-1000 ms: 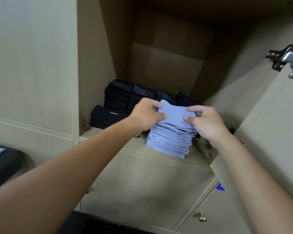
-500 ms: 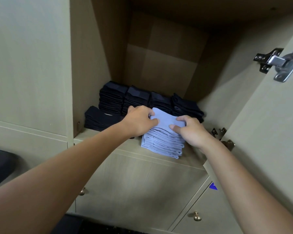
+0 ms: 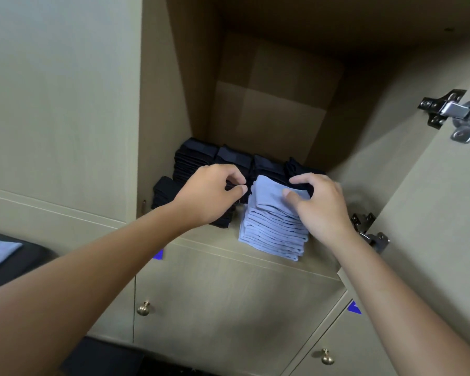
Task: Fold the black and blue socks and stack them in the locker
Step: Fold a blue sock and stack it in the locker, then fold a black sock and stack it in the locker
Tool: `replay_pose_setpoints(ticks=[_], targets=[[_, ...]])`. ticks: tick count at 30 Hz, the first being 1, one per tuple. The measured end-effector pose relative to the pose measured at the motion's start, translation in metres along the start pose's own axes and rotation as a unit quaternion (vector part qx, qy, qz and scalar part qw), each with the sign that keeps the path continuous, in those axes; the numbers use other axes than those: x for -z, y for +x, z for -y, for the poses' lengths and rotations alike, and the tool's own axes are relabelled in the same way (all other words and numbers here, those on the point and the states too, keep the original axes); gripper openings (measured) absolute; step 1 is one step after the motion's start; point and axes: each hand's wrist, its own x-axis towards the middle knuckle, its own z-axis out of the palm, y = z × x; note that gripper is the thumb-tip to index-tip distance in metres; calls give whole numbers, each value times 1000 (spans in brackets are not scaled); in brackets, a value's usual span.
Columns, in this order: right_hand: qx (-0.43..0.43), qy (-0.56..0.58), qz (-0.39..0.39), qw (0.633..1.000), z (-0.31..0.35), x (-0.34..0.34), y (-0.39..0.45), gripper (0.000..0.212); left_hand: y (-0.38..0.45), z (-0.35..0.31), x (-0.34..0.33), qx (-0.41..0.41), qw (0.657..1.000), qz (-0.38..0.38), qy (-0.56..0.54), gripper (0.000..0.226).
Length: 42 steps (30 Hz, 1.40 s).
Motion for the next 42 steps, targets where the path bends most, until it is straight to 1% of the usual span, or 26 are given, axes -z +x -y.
replay_pose_setpoints(ticks=[2,4,8,12,18,21,25,28,33,37,40,42], targets=[[30,10,8,999,8,-2,-3,19,-8,5,13,7,1000,-2,-4,13],[58,15,17,998,16,-6,-8,16,-14,11,26,4,1000,-1,20,11],[93,24,38,995,29,-15,-16,13,-24,21,47,14,997,8,70,8],[123,40,59,990,42,-23,-23,13,-34,27,64,20,995,8,93,8],[149,65,91,982,56,-45,-30,12,-52,39,86,40,995,38,79,7],[158,93,132,974,70,-56,-36,12,-64,43,102,54,994,42,88,8],[203,84,165,961,94,-74,-46,14,-81,51,123,62,989,27,132,12],[230,87,201,948,115,-89,-57,15,-94,61,141,80,982,23,168,11],[255,93,258,927,146,-110,-71,19,-116,79,171,112,974,10,198,13],[267,88,272,920,170,-126,-78,23,-129,94,189,136,968,9,211,16],[272,88,283,915,186,-139,-85,22,-136,101,205,157,965,3,212,17],[282,86,292,910,195,-145,-89,22,-143,107,218,171,960,11,223,16]])
